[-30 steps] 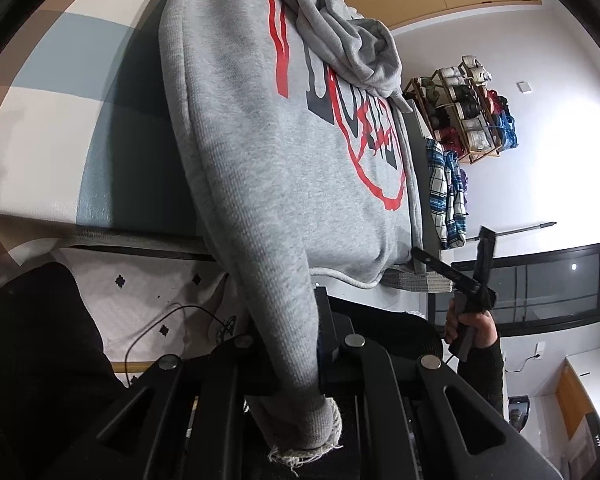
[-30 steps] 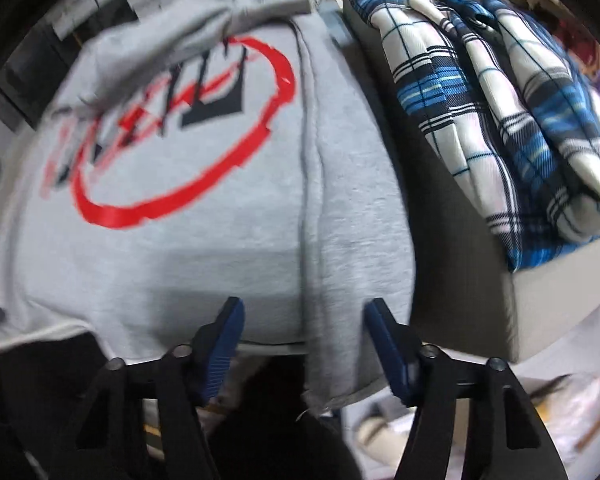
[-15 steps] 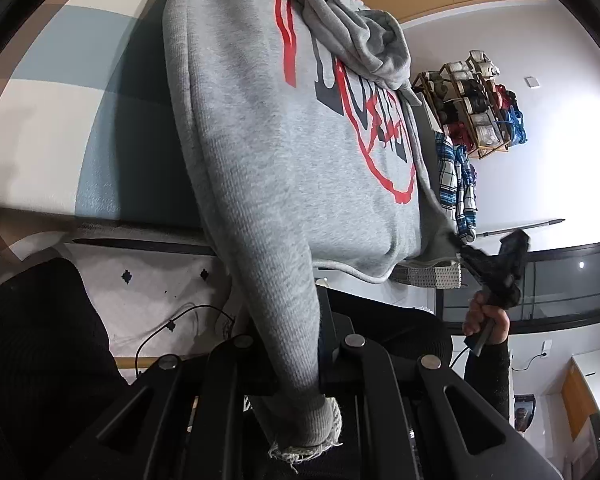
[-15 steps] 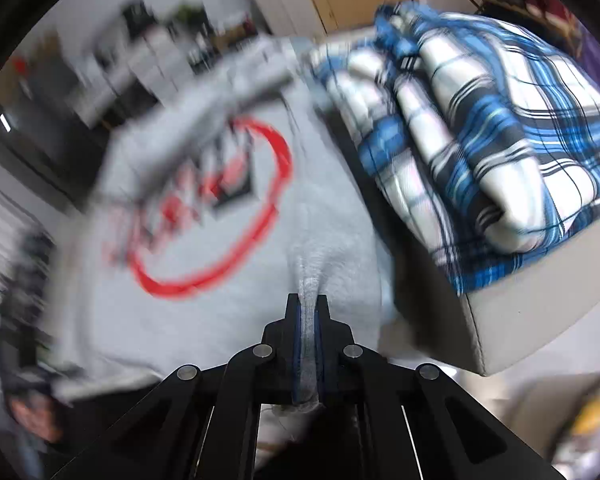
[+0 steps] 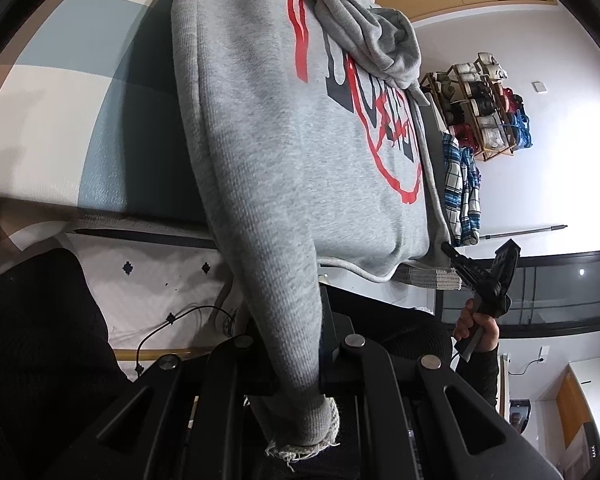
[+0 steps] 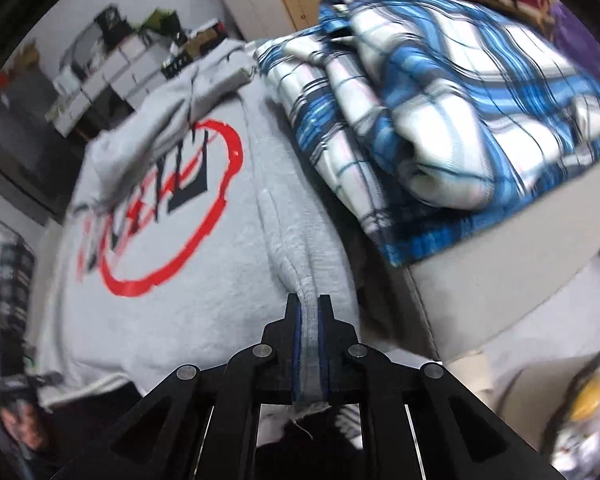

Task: Fold large clothes

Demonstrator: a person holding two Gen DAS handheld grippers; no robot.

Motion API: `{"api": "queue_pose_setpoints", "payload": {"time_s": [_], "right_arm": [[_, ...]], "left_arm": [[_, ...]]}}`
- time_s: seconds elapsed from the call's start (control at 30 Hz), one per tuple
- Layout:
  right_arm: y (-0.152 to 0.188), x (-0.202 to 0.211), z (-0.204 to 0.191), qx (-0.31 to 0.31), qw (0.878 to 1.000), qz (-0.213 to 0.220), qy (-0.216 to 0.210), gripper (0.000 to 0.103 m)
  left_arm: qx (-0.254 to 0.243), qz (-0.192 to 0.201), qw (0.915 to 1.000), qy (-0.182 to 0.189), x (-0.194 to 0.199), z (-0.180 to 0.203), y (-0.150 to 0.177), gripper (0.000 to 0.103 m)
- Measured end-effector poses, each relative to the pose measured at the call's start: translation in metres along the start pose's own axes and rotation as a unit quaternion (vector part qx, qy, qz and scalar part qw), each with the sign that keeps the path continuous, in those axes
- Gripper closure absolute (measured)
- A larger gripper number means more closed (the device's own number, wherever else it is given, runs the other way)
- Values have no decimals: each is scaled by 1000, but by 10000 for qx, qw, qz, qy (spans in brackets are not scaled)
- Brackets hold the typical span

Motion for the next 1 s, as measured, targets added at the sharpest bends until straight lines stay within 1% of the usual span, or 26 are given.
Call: {"api": "queue_pose_setpoints", "payload": {"time_s": [0.07, 0.13, 0.17, 0.23, 0.3, 0.33, 0.37, 0.4, 0.43, 0.47, 0.5, 0.53, 0.57, 0.6, 0.67, 0.7, 0.73, 0.8, 0.83, 0.87, 0.9, 0.93, 0.97, 1.0], "right_arm": [[-3, -10, -7, 194, 9995, -171, 205, 92], [0, -17, -6, 473, 9962, -422, 593, 89], [1, -18, 0, 541, 9950, -479, 684, 85], [1, -25, -6, 736, 9921, -619, 806, 79], [1, -28, -12, 908, 9894, -699, 897, 64], [2, -29, -13, 972, 9880, -724, 961, 59], [1, -31, -15, 1006, 9869, -751, 1017, 51], [1, -32, -14, 1038, 9854, -770, 1106, 51], [1, -33, -14, 1033, 9857, -747, 1106, 51], [1, -33, -14, 995, 9866, -724, 1076, 51], [0, -33, -13, 935, 9877, -713, 1034, 55], [-2, -32, -12, 890, 9882, -667, 1051, 61], [-3, -31, -11, 844, 9891, -632, 1024, 79], [-3, -29, -9, 778, 9909, -602, 916, 93], [-4, -24, -2, 650, 9930, -524, 836, 97], [-4, -21, 2, 553, 9942, -476, 785, 97], [-4, -19, 5, 422, 9965, -406, 598, 97], [-5, -12, 16, 57, 9996, -208, 168, 97], [-6, -8, 22, -206, 9997, -73, -146, 97], [-7, -5, 25, -360, 9987, 15, -355, 97], [-8, -2, 30, -573, 9963, 140, -619, 97], [-8, 2, 35, -786, 9928, 243, -875, 97], [-8, 7, 37, -910, 9895, 341, -1066, 97], [-8, 11, 38, -973, 9873, 415, -1186, 97]], "left_arm": [[0, -4, 10000, 3, 0, 0, 0, 97], [15, -6, 10000, 16, 0, 1, 0, 97], [18, -10, 10000, 22, 0, 1, 0, 97], [9, -11, 10000, 32, 0, 1, 0, 97], [-2, -14, 10000, 39, 0, 1, 0, 97], [-2, -12, 10000, 47, 1, 1, 0, 97], [-2, -15, 10000, 58, 1, 1, 0, 97], [-3, -17, 10000, 66, 1, 0, 0, 97], [-5, -18, 10000, 74, 1, 0, 0, 97], [-9, -16, 10000, 76, 2, 0, 0, 97], [-12, -11, 10000, 70, 2, 0, 0, 97], [-17, -5, 10000, 58, 2, 0, 0, 95], [-29, 9, 10000, 41, 2, 0, 0, 93], [-48, 14, 10000, 30, 2, 0, 1, 88], [-104, 30, 9999, -56, 0, 0, 2, 73], [-122, 48, 9999, -110, -1, 0, 3, 55], [-137, 94, 9998, -142, -1, 0, 3, 42], [-186, 134, 9995, -200, -2, 1, 3, 41], [-221, 101, 9995, -190, -4, 3, 3, 41], [-236, 113, 9995, -181, -4, 4, 3, 41], [-293, 149, 9992, -229, -4, 5, 3, 45], [-389, 183, 9986, -301, -4, 7, 3, 68], [-480, 188, 9978, -410, -6, 9, 3, 84], [-548, 173, 9967, -581, -8, 8, 4, 103]]}}
Point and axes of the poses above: each gripper's, at about its wrist camera, not at the fingertips, and x roughly against the way its jaws point, z to its right, y to its underside, the point moved 5 cm from there along -x, roughly the way its jaws point, and after that the axes turned 13 degrees about x, right-handed, at the moved point
